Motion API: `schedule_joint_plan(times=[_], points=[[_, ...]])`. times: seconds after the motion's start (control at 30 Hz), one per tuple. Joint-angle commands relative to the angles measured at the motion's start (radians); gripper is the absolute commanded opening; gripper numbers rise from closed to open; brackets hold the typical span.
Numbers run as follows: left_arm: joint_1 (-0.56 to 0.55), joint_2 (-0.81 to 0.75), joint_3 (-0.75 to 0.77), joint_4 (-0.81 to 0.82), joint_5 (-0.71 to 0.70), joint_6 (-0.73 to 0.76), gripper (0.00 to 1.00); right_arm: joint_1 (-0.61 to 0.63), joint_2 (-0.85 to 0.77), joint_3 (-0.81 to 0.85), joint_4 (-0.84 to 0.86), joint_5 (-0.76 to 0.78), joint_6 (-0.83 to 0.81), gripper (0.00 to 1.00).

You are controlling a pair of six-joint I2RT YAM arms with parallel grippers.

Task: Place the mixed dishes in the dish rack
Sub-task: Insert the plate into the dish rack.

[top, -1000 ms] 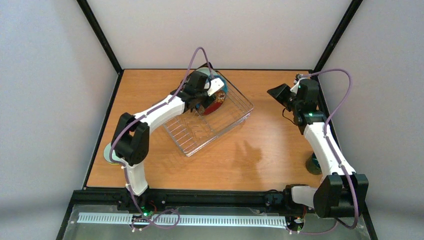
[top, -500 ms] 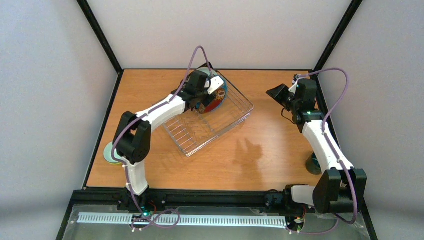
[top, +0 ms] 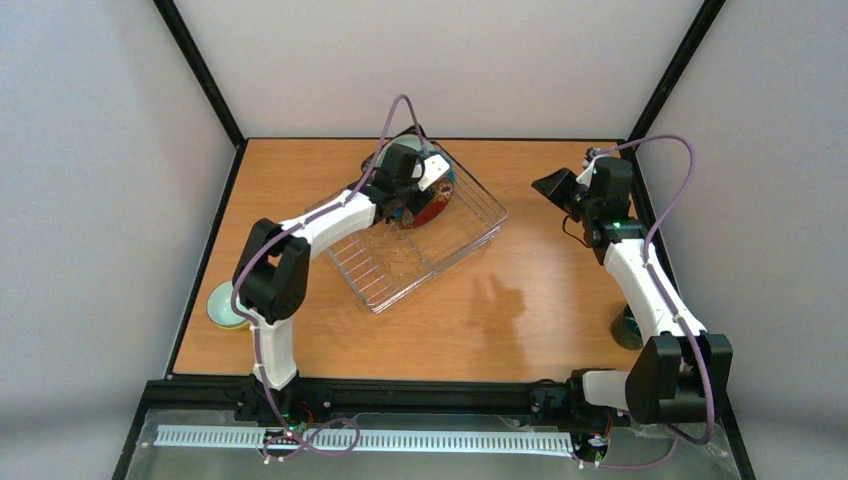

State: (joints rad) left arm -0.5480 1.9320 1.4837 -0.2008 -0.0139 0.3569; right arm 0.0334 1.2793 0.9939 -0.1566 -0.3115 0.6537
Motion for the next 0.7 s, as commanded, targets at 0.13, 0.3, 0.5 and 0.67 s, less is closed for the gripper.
schedule_joint_plan(times=[0.13,0.3,0.5,0.67], points=[[-0.006,0.023,0.019,0.076,0.008,-0.035,0.0,0.007,0.008,-0.012,0.033,-0.006,-0.026,0.7],[-0.006,0.035,0.036,0.061,0.005,-0.063,0.14,0.007,0.008,-0.012,0.03,-0.007,-0.026,0.7],[-0.006,0.051,0.045,0.052,-0.022,-0.113,0.46,0.007,0.008,-0.014,0.017,-0.008,-0.023,0.69],[-0.006,0.062,0.041,0.053,-0.054,-0.143,0.55,0.007,0.008,-0.008,0.001,-0.008,-0.025,0.69]])
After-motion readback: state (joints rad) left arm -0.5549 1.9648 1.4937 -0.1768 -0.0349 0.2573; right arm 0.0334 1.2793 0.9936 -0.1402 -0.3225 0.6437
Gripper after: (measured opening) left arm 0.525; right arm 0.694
